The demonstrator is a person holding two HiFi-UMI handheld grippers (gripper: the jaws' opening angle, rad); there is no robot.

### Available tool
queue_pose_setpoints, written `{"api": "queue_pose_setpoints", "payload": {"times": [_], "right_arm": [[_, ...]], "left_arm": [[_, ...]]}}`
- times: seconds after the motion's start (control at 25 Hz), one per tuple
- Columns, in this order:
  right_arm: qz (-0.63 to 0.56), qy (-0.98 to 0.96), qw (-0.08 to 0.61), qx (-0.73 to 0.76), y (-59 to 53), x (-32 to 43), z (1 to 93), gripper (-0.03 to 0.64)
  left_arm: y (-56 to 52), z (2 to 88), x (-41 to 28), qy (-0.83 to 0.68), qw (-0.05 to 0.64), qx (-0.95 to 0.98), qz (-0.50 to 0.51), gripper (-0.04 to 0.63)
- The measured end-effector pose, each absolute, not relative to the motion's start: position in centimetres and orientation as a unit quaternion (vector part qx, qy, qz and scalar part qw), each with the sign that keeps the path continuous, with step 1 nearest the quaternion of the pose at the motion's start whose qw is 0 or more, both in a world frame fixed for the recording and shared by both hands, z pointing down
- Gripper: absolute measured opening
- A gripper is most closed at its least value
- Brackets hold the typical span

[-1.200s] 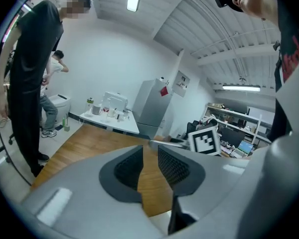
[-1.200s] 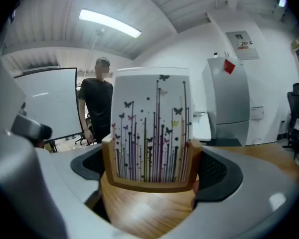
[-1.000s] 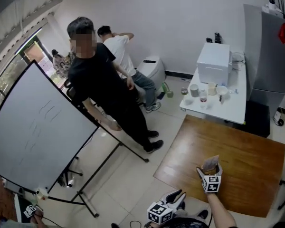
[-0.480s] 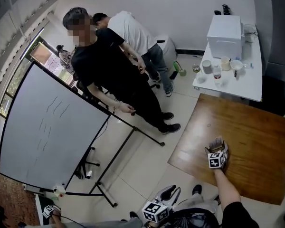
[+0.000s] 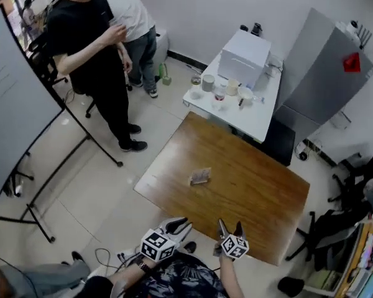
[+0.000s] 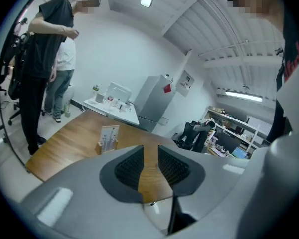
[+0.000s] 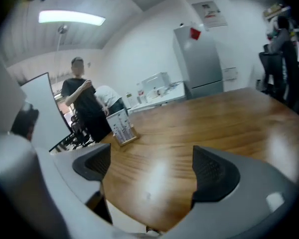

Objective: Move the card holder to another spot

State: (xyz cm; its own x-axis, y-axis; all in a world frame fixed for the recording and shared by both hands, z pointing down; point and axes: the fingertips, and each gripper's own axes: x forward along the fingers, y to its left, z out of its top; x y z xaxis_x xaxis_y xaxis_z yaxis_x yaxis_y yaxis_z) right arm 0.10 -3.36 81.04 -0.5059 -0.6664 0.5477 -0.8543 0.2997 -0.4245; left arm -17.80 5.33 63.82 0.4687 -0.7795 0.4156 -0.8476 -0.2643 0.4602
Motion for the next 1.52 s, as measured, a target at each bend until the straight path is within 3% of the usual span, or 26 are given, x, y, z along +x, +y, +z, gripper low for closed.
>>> {"api": "queue_pose_setpoints", "payload": {"times": [0.16, 0.28, 0.48, 0.52, 0.88, 1.2, 1.52], "right_arm": [[0.312, -0.781, 0.147, 0.520, -0.1, 13.0, 74.3, 0.421], [0.285, -0.761, 0.113, 0.572, 1.2, 18.9, 69.2, 0.355], [0.213, -0.750, 0.047, 0.624, 1.1, 21.8, 63.1, 0.048], [0.199, -0.752, 0.038, 0.628, 1.0, 21.6, 62.3, 0.012], [0.164, -0.768, 0.005, 0.619, 0.5, 17.6, 58.8, 0.012], [0.161, -0.753, 0.020, 0.638, 3.6, 19.2, 58.8, 0.012], [0.108, -0.811, 0.022, 0.575, -4.4, 20.7, 53.8, 0.012]], "left_arm": [[2.4, 62.9, -12.5, -0.469, 0.320, 0.823, -0.005, 0.071], [0.4, 61.2, -8.1, -0.420, 0.296, 0.857, -0.022, 0.072], [-0.1, 58.0, -4.3, -0.396, 0.244, 0.885, -0.027, 0.075], [0.0, 57.7, -4.0, -0.392, 0.233, 0.890, -0.023, 0.075], [0.8, 56.7, -4.1, -0.375, 0.220, 0.901, 0.004, 0.075], [3.5, 55.8, -4.7, -0.384, 0.238, 0.892, 0.003, 0.075], [-0.2, 54.4, -5.5, -0.443, 0.189, 0.876, -0.032, 0.075]]}}
